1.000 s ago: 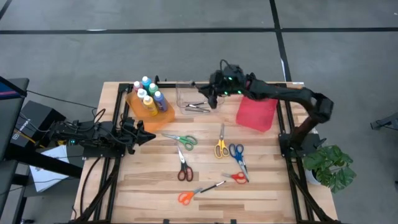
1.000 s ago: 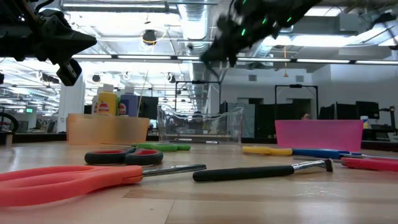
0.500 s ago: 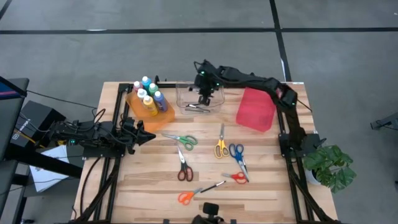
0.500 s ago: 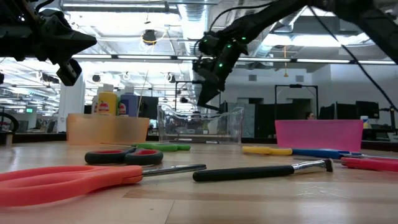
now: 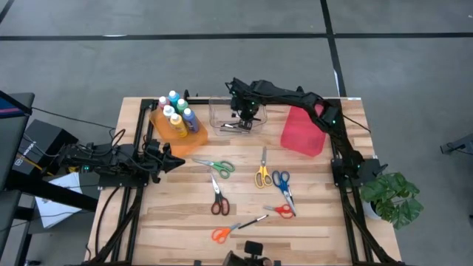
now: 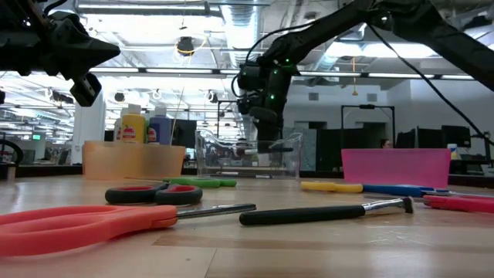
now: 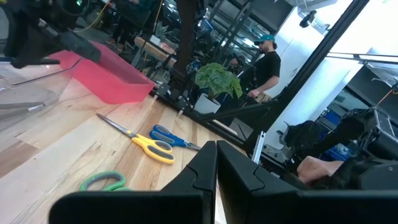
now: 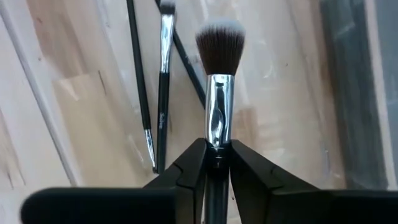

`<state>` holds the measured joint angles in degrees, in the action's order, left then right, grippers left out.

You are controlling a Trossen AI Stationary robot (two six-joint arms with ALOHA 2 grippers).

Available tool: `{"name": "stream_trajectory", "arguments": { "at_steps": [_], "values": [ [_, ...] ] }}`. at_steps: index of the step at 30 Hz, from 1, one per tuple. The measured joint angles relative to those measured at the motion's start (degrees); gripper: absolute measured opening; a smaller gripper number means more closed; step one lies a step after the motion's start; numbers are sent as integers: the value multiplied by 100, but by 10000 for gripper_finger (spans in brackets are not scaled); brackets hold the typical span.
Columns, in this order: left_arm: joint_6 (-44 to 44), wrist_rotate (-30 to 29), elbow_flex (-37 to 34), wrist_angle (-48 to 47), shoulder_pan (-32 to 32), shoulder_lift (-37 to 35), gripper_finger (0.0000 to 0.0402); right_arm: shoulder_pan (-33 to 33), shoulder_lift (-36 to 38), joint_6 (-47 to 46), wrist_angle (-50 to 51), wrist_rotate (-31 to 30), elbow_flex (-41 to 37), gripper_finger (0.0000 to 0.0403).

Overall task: Pick & Place Paint Supplies
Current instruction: Put the black paint brush into the transparent bin

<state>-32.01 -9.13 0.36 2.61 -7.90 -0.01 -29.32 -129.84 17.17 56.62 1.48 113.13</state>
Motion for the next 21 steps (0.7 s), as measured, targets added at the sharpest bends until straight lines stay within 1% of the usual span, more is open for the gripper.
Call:
{"name": "stream_trajectory", "arguments": {
  "at_steps": [5,9,11,14,16,18,21],
  "values": [
    [-1,0,0,0,0,0,6,0,46,41,-71,-2,1,88],
    [-2,0,0,0,0,0,6,-2,79,41,-21,12,1,133],
    [-2,0,0,0,0,0,6,-2,191,40,98,213,-12,162],
    [-2,0,0,0,0,0,6,59,713,-140,284,794,-10,200],
    [-1,0,0,0,0,0,6,205,1158,-329,392,1078,6,216],
    [-1,0,0,0,0,0,6,457,1568,-427,622,1180,6,224],
    [-2,0,0,0,0,0,6,976,2112,-584,850,1180,4,226]
  ]
}}
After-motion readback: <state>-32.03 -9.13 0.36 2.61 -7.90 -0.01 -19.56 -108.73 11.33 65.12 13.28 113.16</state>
